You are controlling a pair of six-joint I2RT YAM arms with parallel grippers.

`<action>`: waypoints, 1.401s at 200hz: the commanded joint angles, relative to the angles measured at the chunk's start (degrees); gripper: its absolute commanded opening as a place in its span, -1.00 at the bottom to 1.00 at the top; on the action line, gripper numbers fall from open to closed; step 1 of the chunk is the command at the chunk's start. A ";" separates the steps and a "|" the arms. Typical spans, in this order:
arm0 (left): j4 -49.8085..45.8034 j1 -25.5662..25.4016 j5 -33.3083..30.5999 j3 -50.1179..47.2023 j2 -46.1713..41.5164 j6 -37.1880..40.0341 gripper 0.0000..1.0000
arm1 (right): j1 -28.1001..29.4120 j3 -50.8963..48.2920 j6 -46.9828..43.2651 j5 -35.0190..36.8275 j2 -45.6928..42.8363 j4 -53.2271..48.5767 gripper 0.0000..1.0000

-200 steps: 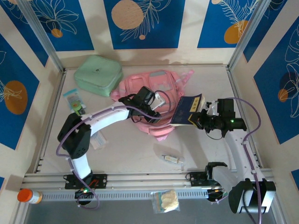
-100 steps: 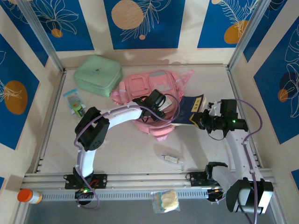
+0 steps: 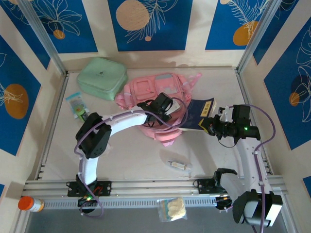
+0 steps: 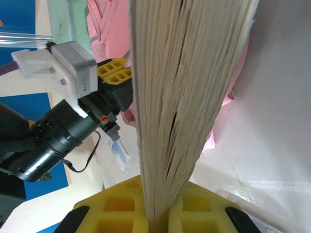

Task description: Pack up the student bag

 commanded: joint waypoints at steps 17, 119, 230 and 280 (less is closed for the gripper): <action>0.67 0.65 -2.35 -0.97 -5.79 0.05 -1.00 | -0.50 1.30 -1.43 -1.91 -2.51 -2.59 -1.00; -5.79 0.70 -4.28 3.19 -15.87 1.08 -1.00 | 1.97 1.67 -2.65 1.02 -5.29 -11.75 -1.00; -7.12 0.81 -1.55 8.37 -20.23 -9.81 -1.00 | 26.67 -0.09 16.55 2.24 21.87 36.78 -0.94; -8.79 1.16 -4.30 9.49 -19.04 -13.42 -1.00 | 27.19 7.05 13.74 10.98 37.02 36.64 -0.55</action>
